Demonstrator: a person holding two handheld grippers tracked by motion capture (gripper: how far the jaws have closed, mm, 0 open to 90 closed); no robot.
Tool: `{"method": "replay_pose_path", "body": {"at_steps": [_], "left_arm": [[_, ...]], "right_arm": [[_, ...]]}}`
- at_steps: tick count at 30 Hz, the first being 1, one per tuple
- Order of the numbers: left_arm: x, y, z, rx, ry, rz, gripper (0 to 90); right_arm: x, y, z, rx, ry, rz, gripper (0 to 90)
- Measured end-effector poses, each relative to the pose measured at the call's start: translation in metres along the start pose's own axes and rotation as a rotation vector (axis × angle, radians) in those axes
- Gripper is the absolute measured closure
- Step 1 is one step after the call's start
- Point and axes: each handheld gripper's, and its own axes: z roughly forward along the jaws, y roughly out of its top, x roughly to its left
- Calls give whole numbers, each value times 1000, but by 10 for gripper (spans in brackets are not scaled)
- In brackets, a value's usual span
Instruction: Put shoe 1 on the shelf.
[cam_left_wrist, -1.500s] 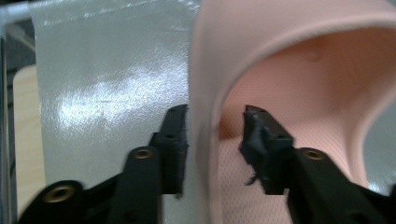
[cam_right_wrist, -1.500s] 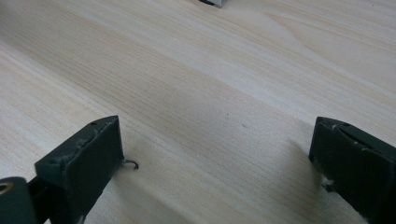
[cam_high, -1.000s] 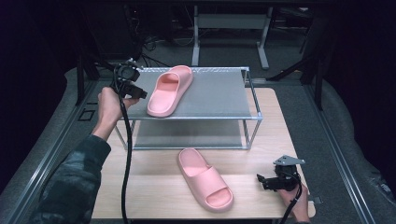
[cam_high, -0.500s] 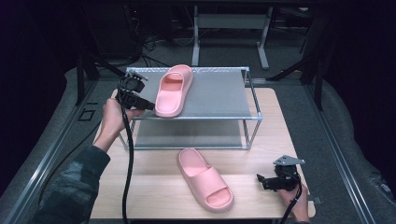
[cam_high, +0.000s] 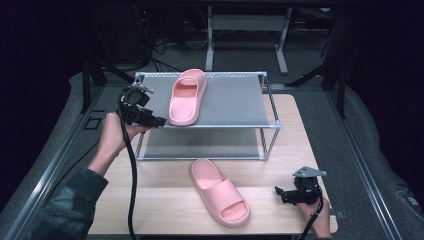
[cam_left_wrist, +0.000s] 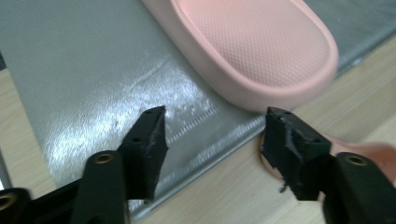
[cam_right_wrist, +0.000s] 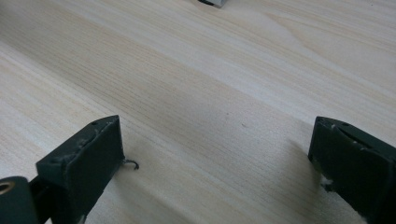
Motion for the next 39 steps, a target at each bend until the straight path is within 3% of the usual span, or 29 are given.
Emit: {"method": "replay_pose_path", "body": {"at_steps": [4, 7, 11, 15, 26, 30, 34, 36, 37, 38, 39], "left_arm": [[-3, -23, -15, -34, -23, 10, 284], [-7, -48, -22, -50, -5, 28, 223], [-10, -80, -18, -33, 33, 44, 182], [-7, -115, -1, 6, 53, 29, 155], [-4, -201, 58, 75, 68, -83, 82], [-4, -218, 75, 78, 93, -102, 59], [-3, -228, 87, 56, 96, -128, 44], [-2, -230, 92, 48, 98, -135, 40], [-2, -231, 93, 48, 97, -138, 37], [-1, -232, 95, 38, 95, -144, 35], [-1, -232, 97, 33, 93, -144, 34]], "right_arm": [[0, 0, 0, 1, 2, 0, 29], [0, 0, 0, 1, 2, 0, 31], [0, 0, 0, 1, 3, 1, 31], [0, 0, 0, -1, 3, -1, 38], [0, 0, -1, -16, -12, 14, 68], [1, 0, -2, -20, -1, 12, 132], [11, 1, -9, -2, 26, 8, 117], [17, 5, -16, 22, 17, 8, 116], [20, 8, -20, 18, 66, 15, 116], [23, 10, -23, 32, 44, 16, 116], [28, 14, -28, 31, 61, 16, 116]]}}
